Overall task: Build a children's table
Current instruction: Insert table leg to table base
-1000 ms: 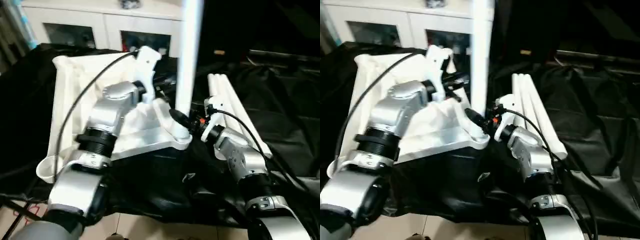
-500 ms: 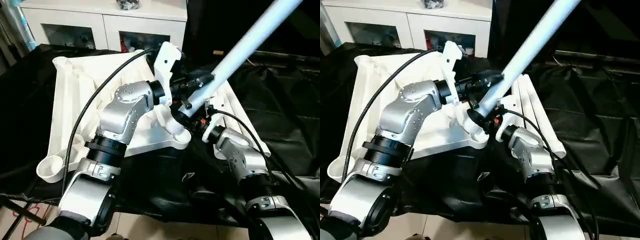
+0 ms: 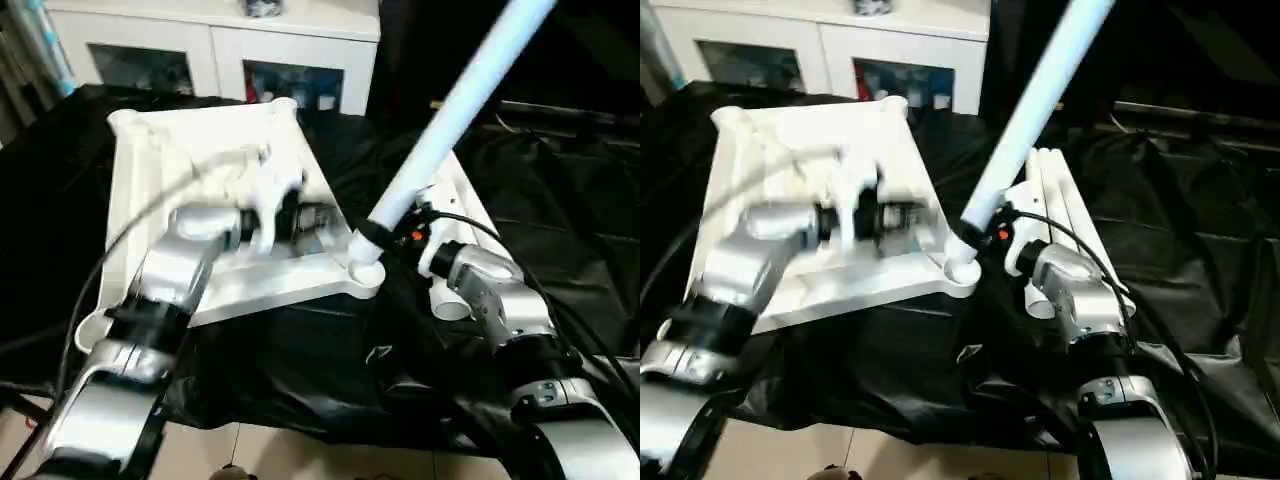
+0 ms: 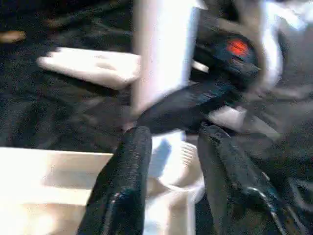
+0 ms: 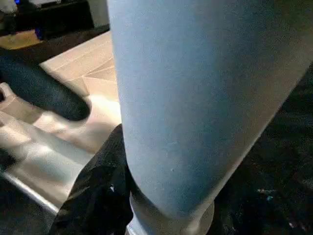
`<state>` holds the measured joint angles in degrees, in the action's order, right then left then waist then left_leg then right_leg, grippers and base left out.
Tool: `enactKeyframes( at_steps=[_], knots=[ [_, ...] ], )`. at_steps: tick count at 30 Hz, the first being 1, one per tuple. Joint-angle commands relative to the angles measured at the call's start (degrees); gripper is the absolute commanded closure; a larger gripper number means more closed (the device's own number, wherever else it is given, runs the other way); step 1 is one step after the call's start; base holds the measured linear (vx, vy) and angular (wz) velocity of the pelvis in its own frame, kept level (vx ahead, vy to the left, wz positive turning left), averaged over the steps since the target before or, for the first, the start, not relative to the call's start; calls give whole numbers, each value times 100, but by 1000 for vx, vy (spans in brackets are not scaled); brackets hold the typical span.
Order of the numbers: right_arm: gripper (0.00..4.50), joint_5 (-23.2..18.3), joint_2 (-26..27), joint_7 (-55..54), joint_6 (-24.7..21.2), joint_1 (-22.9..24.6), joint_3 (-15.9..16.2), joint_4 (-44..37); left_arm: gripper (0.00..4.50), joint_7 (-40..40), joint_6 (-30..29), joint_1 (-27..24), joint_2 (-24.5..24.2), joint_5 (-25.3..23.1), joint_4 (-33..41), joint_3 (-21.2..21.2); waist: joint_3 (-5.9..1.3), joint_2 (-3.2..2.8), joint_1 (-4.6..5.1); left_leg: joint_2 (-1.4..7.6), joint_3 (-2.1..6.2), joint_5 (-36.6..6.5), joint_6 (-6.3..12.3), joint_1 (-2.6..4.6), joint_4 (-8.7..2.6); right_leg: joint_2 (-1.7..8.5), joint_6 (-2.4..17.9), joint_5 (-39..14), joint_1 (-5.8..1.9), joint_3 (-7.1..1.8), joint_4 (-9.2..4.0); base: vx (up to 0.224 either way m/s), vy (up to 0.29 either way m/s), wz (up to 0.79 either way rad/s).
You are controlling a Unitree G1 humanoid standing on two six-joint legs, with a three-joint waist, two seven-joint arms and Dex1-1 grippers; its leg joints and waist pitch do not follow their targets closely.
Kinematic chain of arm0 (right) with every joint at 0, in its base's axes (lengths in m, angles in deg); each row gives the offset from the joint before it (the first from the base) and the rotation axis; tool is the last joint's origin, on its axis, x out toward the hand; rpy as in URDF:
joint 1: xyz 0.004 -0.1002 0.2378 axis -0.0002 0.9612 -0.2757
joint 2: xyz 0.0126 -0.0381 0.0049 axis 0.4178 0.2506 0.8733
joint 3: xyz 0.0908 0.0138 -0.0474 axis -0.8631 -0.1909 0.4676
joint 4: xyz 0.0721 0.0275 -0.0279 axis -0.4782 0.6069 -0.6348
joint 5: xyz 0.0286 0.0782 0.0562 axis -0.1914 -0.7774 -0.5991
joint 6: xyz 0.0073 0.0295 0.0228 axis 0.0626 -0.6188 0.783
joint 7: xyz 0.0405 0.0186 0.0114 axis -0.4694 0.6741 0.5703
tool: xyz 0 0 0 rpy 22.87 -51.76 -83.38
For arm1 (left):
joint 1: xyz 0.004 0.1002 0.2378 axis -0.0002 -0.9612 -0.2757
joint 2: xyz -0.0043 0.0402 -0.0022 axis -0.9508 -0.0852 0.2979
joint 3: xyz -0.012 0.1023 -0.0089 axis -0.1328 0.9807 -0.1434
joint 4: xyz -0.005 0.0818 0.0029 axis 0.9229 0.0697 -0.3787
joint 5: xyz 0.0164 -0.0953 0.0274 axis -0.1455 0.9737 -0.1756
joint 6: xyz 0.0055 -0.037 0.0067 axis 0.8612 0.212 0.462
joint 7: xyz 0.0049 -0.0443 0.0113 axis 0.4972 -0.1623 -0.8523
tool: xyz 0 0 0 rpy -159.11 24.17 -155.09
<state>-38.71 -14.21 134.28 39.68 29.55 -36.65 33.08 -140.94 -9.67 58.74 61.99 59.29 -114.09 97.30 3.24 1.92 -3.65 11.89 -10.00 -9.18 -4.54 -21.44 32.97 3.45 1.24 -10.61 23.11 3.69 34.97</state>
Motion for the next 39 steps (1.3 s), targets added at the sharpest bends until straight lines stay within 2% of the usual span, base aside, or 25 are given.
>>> enactKeyframes(
  at_steps=[1,3,4,11,12,13,16,18,22,23,31,32,35,39],
  knots=[
    [263,34,-121,87,-135,-65,0,-57,245,-141,174,-68,-38,-196,-188,191,-407,-27,6,124,-10,-966,166,95,-316,393,1267,-576,-338,-276,-362,0,0,0],
    [263,48,-169,150,-219,-54,44,-90,245,-142,382,-76,-50,-495,-586,402,-412,-17,12,113,-11,-947,165,84,-310,396,1195,-591,-355,-280,-364,0,0,0],
    [263,47,-177,156,-236,-47,52,-107,245,-180,350,-77,-50,-517,-652,433,-415,-43,18,113,-9,-940,156,89,-307,395,1177,-595,-353,-279,-373,0,0,0],
    [263,49,-173,97,-261,-17,45,-126,245,-151,475,-51,-10,-690,-1201,583,-425,-31,15,118,-5,-919,173,94,-299,405,1296,-502,-352,-276,-360,0,0,0],
    [263,50,-168,98,-277,-2,56,-142,263,6,556,12,9,-789,-1407,596,-425,-85,12,123,0,-927,161,102,-300,408,1307,-481,-347,-278,-351,0,0,0],
    [263,49,-165,100,-289,6,61,-154,274,74,588,51,23,-833,-1526,592,-429,-60,28,114,-10,-936,175,104,-295,383,1307,-405,-345,-277,-360,0,0,0],
    [263,52,-158,104,-310,23,70,-181,287,188,655,119,42,-903,-1718,569,-428,-45,17,117,0,-936,180,93,-299,403,1332,-389,-365,-273,-354,0,0,0],
    [263,55,-154,120,-340,38,83,-209,314,213,537,176,-16,-1013,-1854,608,-429,-60,9,121,5,-927,171,97,-298,406,1347,-411,-362,-271,-347,0,0,0],
    [263,56,-147,128,-339,36,88,-204,326,261,393,183,-30,-1030,-1888,589,-419,-50,9,122,4,-1009,141,98,-302,416,1342,-566,-364,-272,-363,0,0,0],
    [263,59,-138,133,-342,34,96,-205,350,235,384,204,-43,-1057,-1960,597,-413,-46,14,117,4,-1049,134,99,-305,411,1321,-660,-359,-269,-378,0,0,0],
    [263,87,-113,194,-362,-18,147,-150,402,92,246,151,-203,-1218,-1779,744,-392,-40,39,125,18,-1240,64,113,-321,427,1162,-1252,-332,-270,-434,0,0,0],
    [263,93,-112,201,-362,-28,153,-134,422,87,234,148,-213,-1217,-1761,743,-392,-25,41,124,15,-1239,64,113,-320,425,1162,-1257,-331,-269,-436,0,0,0],
    [263,129,-107,247,-363,-68,199,-64,443,37,182,111,-262,-1225,-1655,751,-383,-31,46,124,19,-1283,62,112,-324,431,1136,-1404,-319,-265,-452,0,0,0],
    [263,193,-92,290,-419,-129,297,30,448,14,157,54,-256,-1195,-1557,713,-388,-31,51,123,18,-1288,61,115,-319,424,1127,-1419,-309,-267,-450,0,0,0]
  ],
)
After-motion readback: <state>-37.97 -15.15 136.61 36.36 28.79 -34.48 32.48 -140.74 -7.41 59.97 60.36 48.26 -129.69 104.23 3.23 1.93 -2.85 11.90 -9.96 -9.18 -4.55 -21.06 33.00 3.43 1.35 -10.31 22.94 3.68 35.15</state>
